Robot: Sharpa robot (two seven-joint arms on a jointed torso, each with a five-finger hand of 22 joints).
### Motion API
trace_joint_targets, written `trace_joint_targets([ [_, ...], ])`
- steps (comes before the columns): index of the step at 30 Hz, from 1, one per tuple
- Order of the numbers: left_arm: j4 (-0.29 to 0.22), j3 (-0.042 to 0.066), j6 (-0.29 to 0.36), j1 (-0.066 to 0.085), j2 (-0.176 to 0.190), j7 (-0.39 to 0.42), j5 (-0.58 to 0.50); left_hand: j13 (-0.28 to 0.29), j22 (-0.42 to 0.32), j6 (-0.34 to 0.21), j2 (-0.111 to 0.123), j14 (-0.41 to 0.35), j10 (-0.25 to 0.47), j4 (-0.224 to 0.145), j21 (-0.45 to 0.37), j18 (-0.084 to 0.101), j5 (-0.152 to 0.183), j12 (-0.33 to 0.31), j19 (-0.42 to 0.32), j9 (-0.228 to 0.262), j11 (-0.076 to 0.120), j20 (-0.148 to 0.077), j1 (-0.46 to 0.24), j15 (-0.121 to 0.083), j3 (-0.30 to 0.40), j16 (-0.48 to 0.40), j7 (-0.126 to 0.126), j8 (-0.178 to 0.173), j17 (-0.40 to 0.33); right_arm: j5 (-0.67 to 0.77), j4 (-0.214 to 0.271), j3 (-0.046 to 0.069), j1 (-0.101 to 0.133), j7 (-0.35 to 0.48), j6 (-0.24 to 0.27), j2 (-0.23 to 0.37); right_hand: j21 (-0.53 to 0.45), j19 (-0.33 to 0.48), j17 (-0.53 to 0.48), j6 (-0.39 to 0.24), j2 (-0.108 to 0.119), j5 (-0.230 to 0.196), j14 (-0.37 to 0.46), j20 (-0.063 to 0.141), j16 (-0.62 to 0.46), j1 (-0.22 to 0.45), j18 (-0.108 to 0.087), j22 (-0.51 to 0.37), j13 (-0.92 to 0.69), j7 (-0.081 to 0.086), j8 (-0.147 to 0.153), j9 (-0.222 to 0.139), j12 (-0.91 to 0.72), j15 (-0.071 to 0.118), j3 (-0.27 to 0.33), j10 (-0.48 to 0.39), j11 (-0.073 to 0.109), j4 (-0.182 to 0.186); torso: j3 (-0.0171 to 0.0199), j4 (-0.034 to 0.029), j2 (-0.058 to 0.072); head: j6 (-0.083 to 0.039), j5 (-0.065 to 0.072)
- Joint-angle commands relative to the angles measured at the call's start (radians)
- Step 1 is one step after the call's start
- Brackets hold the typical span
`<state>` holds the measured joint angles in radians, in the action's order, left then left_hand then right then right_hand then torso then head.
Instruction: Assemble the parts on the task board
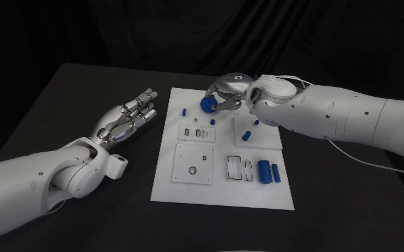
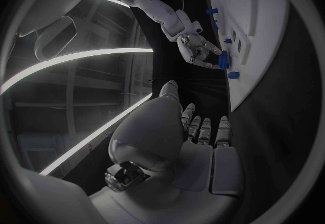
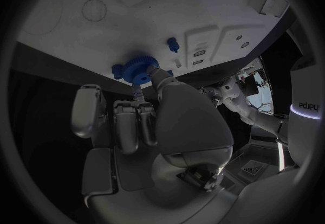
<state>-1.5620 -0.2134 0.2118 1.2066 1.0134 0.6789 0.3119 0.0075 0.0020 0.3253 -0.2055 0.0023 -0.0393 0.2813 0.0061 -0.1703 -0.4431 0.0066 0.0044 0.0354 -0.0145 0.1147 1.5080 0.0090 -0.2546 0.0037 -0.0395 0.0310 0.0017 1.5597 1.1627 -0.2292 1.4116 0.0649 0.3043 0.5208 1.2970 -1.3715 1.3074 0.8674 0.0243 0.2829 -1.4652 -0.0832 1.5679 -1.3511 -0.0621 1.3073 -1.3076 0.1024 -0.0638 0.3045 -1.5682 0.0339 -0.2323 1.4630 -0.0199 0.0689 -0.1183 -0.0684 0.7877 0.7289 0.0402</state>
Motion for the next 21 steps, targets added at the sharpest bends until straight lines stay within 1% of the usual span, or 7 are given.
trace_joint_targets([
  [1,0.001,0.001,-0.012,0.002,-0.003,0.221,-0.002,0.001,0.001,-0.001,0.001,-0.002,-0.002,0.000,-0.003,-0.007,-0.002,0.002,-0.001,0.001,-0.006,0.009,0.007,0.007,0.007,-0.004,-0.007,0.005,-0.002,0.006,-0.003,0.000,-0.004,-0.019,-0.039,-0.004,-0.009,0.009,0.263,-0.021,0.006,0.001,-0.106,0.000,0.003,0.016,-0.011,0.120,-0.263,0.001,0.003,-0.003,-0.003,-0.004,-0.005,0.108,-0.002,0.002,0.0000,-0.0006,0.000,0.001,0.000],
  [2,0.002,0.001,-0.012,0.002,-0.004,0.221,-0.002,0.001,0.001,-0.001,0.001,-0.002,-0.002,0.000,-0.003,-0.007,-0.002,0.002,-0.001,0.001,-0.006,0.009,0.007,0.007,0.007,-0.004,-0.007,0.005,-0.002,0.006,-0.004,0.000,-0.005,-0.021,-0.043,-0.006,-0.012,0.012,0.263,-0.024,0.006,0.001,-0.106,0.000,0.003,0.018,-0.011,0.119,-0.263,0.002,0.003,-0.005,-0.003,-0.004,-0.006,0.108,-0.002,0.002,0.0000,-0.0006,0.000,0.001,0.000],
  [5,0.003,0.001,-0.013,0.002,-0.004,0.221,-0.002,0.001,0.001,-0.001,0.001,-0.002,-0.001,0.000,-0.003,-0.007,-0.002,0.002,-0.001,0.001,-0.006,0.009,0.007,0.007,0.007,-0.004,-0.008,0.005,-0.002,0.006,-0.006,0.000,-0.005,-0.027,-0.052,-0.009,-0.033,0.025,0.263,-0.064,0.008,0.001,-0.106,0.000,0.003,0.019,-0.015,0.111,-0.263,0.002,0.004,-0.025,-0.003,-0.004,-0.012,0.108,-0.003,0.000,-0.0005,-0.0022,0.000,0.003,0.002],
  [8,0.004,0.001,-0.013,0.002,-0.005,0.220,-0.002,0.001,0.001,-0.001,0.001,-0.002,-0.001,0.000,-0.003,-0.007,-0.002,0.002,-0.001,0.001,-0.006,0.009,0.007,0.007,0.007,-0.004,-0.008,0.005,-0.002,0.006,-0.009,0.000,-0.006,-0.033,-0.062,-0.010,-0.047,0.034,0.263,-0.077,0.008,0.001,-0.106,-0.001,0.003,0.015,-0.018,0.106,-0.263,0.004,0.003,-0.034,-0.003,-0.005,-0.016,0.108,-0.004,-0.004,-0.0010,-0.0036,0.000,0.003,0.005],
  [13,0.004,0.001,-0.013,0.002,-0.005,0.219,-0.002,0.001,0.001,-0.004,0.001,-0.002,-0.001,0.000,-0.003,-0.007,-0.002,0.002,-0.001,0.001,-0.007,0.009,0.008,0.007,0.007,-0.004,-0.009,0.004,-0.002,0.006,-0.013,0.000,-0.006,-0.040,-0.071,-0.011,-0.062,0.043,0.263,-0.099,0.007,0.001,-0.106,-0.002,0.003,0.016,-0.020,0.102,-0.263,0.007,0.003,-0.047,-0.003,-0.008,-0.019,0.108,-0.007,-0.008,-0.0020,-0.0040,0.000,0.004,0.005],
  [19,0.005,0.001,-0.014,0.002,-0.005,0.219,-0.002,0.001,0.001,-0.004,0.001,-0.002,-0.001,0.000,-0.003,-0.007,-0.002,0.002,-0.001,0.001,-0.007,0.009,0.008,0.007,0.007,-0.004,-0.009,0.004,-0.002,0.006,-0.014,0.000,-0.006,-0.041,-0.069,-0.008,-0.076,0.050,0.263,-0.123,0.004,0.001,-0.106,-0.004,0.003,0.012,-0.023,0.098,-0.263,0.007,0.003,-0.062,-0.003,-0.009,-0.026,0.108,-0.007,-0.015,-0.0019,-0.0012,-0.001,0.006,0.001],
  [21,0.005,0.001,-0.015,0.002,-0.005,0.219,-0.002,0.001,0.001,-0.004,0.001,-0.002,-0.001,0.000,-0.003,-0.007,-0.002,0.002,-0.001,0.001,-0.007,0.009,0.008,0.007,0.007,-0.004,-0.009,0.004,-0.002,0.006,-0.014,0.000,-0.006,-0.043,-0.069,-0.006,-0.081,0.054,0.263,-0.127,0.000,0.001,-0.106,-0.004,0.003,0.012,-0.024,0.097,-0.263,0.007,0.002,-0.065,-0.003,-0.009,-0.028,0.108,-0.007,-0.016,-0.0011,-0.0004,-0.001,0.006,0.000],
])
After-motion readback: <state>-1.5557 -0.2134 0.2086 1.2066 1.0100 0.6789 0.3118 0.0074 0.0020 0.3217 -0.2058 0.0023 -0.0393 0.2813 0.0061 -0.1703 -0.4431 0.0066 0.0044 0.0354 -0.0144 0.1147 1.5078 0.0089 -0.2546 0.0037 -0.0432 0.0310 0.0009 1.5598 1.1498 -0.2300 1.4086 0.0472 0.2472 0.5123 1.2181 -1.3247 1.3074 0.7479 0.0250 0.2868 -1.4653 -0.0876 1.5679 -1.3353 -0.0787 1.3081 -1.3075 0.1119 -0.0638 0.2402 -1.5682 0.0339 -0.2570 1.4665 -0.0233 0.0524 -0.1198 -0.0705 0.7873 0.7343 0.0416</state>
